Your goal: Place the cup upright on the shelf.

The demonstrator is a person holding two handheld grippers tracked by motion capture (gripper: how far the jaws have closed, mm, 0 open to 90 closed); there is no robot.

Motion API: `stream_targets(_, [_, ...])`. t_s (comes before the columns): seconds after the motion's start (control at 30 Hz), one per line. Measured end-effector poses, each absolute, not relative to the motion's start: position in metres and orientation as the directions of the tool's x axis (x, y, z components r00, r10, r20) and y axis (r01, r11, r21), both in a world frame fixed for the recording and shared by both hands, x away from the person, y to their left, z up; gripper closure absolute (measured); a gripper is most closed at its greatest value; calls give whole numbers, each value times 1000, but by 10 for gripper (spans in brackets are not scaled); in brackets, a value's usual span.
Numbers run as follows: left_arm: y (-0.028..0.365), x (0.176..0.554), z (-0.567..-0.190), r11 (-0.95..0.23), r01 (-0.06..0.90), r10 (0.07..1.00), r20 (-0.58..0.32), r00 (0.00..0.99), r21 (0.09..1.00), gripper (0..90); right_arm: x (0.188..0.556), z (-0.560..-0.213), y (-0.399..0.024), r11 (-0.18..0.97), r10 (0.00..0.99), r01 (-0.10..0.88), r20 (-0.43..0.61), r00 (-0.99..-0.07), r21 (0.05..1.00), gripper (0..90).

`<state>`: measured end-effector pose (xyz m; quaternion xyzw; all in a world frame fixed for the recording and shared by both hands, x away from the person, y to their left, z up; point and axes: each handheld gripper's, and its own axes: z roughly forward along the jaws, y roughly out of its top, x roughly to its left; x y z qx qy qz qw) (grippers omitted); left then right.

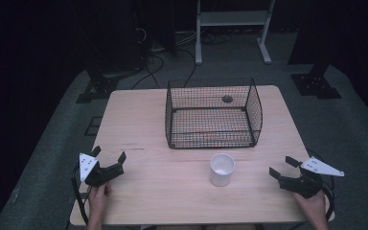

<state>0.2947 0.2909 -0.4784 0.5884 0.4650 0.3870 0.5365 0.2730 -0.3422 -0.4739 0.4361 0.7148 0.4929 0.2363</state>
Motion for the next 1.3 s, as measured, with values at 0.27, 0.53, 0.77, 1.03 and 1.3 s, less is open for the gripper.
stream_targets(0.27, [291, 295, -478, 4, 132, 962, -40, 269, 991, 0, 273, -472, -339, 146, 849, 387, 85, -521, 910, 145])
stream_targets(0.53, [291, 294, -478, 4, 131, 962, -39, 271, 991, 0, 273, -464, -335, 157, 846, 380, 75, -528, 911, 135])
stream_targets(0.77, [290, 294, -478, 2, 131, 962, -38, 272, 991, 0, 275, -456, -326, 180, 832, 377, 63, -551, 909, 135])
stream_targets(1.03, [290, 294, -478, 1, 131, 962, -37, 272, 991, 0, 276, -446, -318, 211, 814, 363, 43, -579, 908, 135])
stream_targets(1.3, [291, 294, -478, 5, 131, 962, -40, 272, 991, 0, 278, -438, -310, 225, 794, 361, 44, -607, 905, 134])
